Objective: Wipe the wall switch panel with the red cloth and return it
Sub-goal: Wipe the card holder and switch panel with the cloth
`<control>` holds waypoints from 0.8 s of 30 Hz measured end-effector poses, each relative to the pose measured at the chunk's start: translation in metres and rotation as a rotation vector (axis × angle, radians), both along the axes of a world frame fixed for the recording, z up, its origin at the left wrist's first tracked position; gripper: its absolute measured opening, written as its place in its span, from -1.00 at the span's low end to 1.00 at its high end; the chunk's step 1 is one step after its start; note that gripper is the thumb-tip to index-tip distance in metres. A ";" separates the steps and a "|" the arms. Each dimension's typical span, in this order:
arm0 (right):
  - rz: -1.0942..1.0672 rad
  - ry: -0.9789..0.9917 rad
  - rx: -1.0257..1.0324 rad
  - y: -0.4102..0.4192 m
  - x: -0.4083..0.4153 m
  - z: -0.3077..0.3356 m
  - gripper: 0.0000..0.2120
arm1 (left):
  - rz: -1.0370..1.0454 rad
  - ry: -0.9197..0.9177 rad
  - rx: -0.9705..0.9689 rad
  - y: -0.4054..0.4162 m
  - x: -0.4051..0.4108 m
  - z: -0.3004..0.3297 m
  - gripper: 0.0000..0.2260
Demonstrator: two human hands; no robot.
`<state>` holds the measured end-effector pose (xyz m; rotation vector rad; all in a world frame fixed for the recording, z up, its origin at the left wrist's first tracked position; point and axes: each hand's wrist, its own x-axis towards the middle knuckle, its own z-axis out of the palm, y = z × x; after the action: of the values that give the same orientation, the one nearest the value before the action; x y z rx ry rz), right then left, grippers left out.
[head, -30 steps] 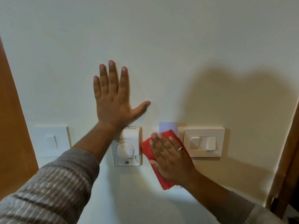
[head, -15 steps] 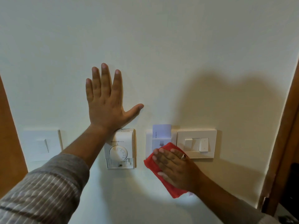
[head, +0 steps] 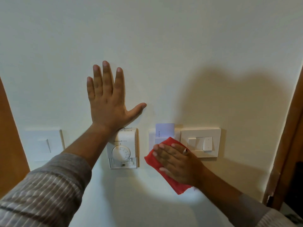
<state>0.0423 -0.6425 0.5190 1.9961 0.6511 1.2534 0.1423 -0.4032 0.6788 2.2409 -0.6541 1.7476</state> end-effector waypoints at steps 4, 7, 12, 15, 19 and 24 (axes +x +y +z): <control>0.008 -0.043 0.260 0.019 -0.004 0.013 -0.43 | 0.007 0.014 0.002 -0.002 -0.002 0.000 0.02; -0.040 0.024 0.438 0.045 -0.005 0.011 -0.44 | 0.004 0.025 0.007 -0.001 -0.003 0.000 0.03; 0.061 -0.091 0.821 0.052 -0.014 0.013 -0.60 | 0.003 0.059 0.022 0.002 -0.005 0.001 0.04; -0.057 -0.264 1.108 0.054 -0.026 0.016 -0.49 | -0.013 0.070 0.037 0.003 -0.006 0.002 0.05; -0.068 -0.104 1.371 0.057 -0.038 0.025 -0.46 | -0.018 0.155 0.093 0.007 -0.011 0.005 0.11; 0.042 0.166 1.610 0.066 -0.051 0.039 -0.78 | -0.185 0.165 -0.084 0.022 -0.039 -0.027 -0.11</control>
<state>-0.0089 -0.5761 0.5584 3.3024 -0.5512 1.8923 0.1038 -0.3816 0.6522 2.1633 -0.7121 1.4590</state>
